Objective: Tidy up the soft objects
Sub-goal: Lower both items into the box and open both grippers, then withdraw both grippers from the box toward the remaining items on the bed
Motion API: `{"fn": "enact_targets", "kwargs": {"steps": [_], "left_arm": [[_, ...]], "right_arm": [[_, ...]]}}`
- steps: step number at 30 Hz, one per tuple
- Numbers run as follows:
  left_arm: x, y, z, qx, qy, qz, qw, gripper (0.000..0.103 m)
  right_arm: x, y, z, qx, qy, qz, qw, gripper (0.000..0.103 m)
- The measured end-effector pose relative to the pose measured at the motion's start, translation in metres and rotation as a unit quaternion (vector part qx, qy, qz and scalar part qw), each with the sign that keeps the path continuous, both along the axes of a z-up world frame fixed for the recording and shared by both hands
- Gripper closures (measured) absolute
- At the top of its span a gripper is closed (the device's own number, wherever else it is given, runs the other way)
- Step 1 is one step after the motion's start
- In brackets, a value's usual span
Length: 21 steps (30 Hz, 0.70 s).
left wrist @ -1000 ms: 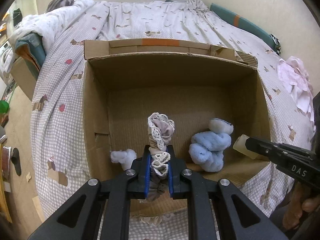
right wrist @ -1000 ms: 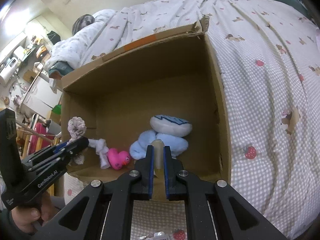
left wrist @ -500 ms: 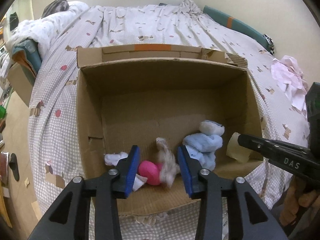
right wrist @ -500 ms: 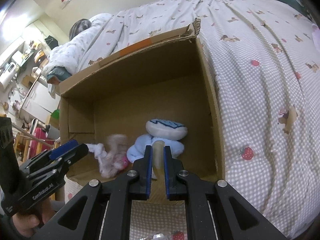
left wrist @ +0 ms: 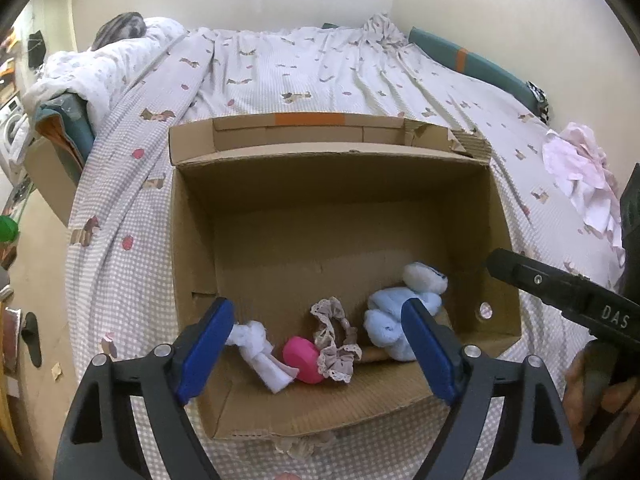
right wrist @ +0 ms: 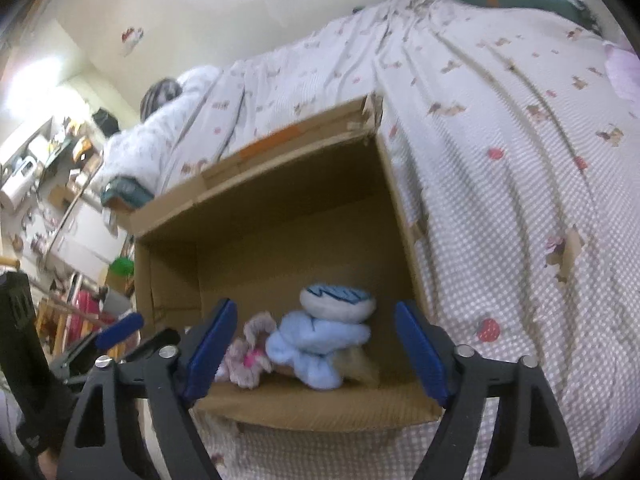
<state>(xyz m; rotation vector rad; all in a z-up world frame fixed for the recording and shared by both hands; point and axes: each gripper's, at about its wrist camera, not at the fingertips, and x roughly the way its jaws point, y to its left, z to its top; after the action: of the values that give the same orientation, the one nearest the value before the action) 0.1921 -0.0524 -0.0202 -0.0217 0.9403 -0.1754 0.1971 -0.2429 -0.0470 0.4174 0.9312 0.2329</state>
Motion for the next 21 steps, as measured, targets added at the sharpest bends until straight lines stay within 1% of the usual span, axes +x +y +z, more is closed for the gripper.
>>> {"fn": "enact_targets", "kwargs": {"steps": [3,6,11,21], "left_arm": [[0.000,0.002,0.001,0.001,-0.004,0.006,1.0000,0.019],[0.002,0.005,-0.001,-0.001,0.003,0.013,0.9999,0.019],[0.003,0.009,-0.002,-0.007,0.010,0.020,0.9997,0.019],[-0.001,0.011,0.002,-0.007,0.006,0.022,0.9997,0.019]], "right_arm": [[0.002,0.000,-0.001,-0.001,0.006,0.001,1.000,0.017],[0.004,0.001,-0.003,0.002,0.013,0.002,1.000,0.017],[0.003,0.002,-0.002,-0.002,0.013,0.000,1.000,0.017],[-0.003,-0.001,-0.002,0.000,0.018,-0.010,1.000,0.017]]}}
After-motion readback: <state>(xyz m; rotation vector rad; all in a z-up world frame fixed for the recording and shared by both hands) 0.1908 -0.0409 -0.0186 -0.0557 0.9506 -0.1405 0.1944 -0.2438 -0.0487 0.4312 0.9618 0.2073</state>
